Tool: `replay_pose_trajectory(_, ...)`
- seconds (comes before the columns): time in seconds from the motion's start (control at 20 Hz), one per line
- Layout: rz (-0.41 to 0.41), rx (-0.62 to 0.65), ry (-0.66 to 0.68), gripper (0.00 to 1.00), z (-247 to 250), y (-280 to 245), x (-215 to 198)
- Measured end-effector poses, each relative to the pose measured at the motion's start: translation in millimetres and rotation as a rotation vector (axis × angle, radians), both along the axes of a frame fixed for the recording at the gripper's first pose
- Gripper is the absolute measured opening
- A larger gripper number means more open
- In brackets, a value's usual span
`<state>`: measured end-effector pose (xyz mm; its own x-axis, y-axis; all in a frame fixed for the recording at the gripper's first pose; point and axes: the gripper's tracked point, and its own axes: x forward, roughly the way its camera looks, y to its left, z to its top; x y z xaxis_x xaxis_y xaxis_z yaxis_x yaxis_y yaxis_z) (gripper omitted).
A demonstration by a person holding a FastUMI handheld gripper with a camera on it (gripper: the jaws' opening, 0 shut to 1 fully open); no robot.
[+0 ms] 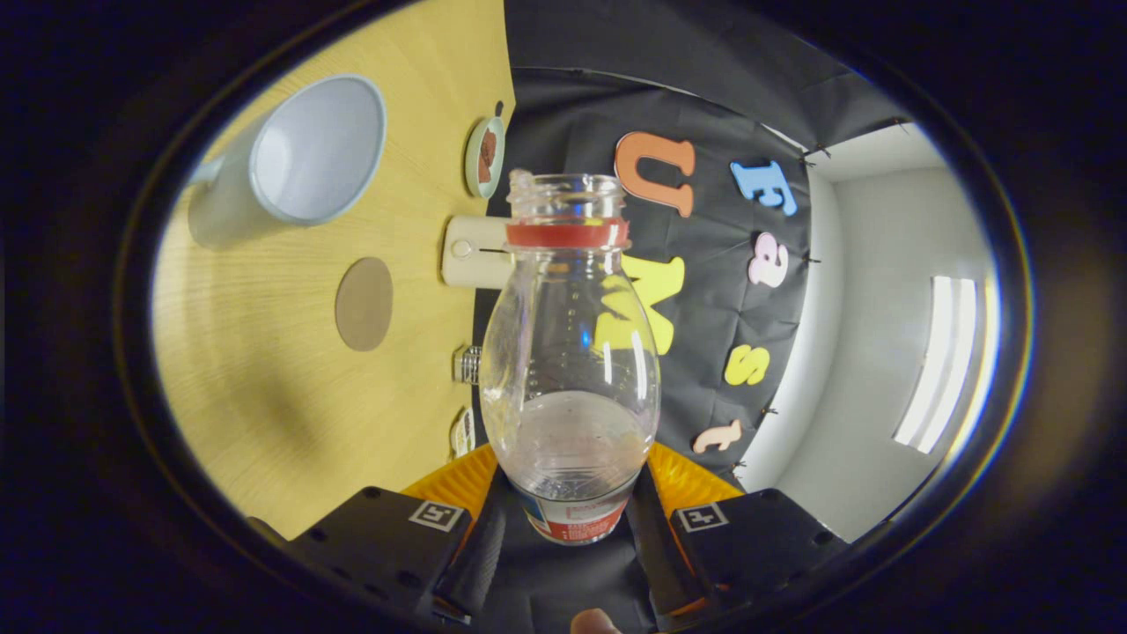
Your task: Take the bottle from table, then pour the juice into the cup, finally place the bottle on the coaster
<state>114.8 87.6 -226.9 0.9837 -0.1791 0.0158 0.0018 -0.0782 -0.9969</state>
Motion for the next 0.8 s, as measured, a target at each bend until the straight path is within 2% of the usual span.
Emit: replay_pose_trajectory(0.8, 0.018, -0.056, -0.005, 0.73, 3.6, 2.8, -2.0)
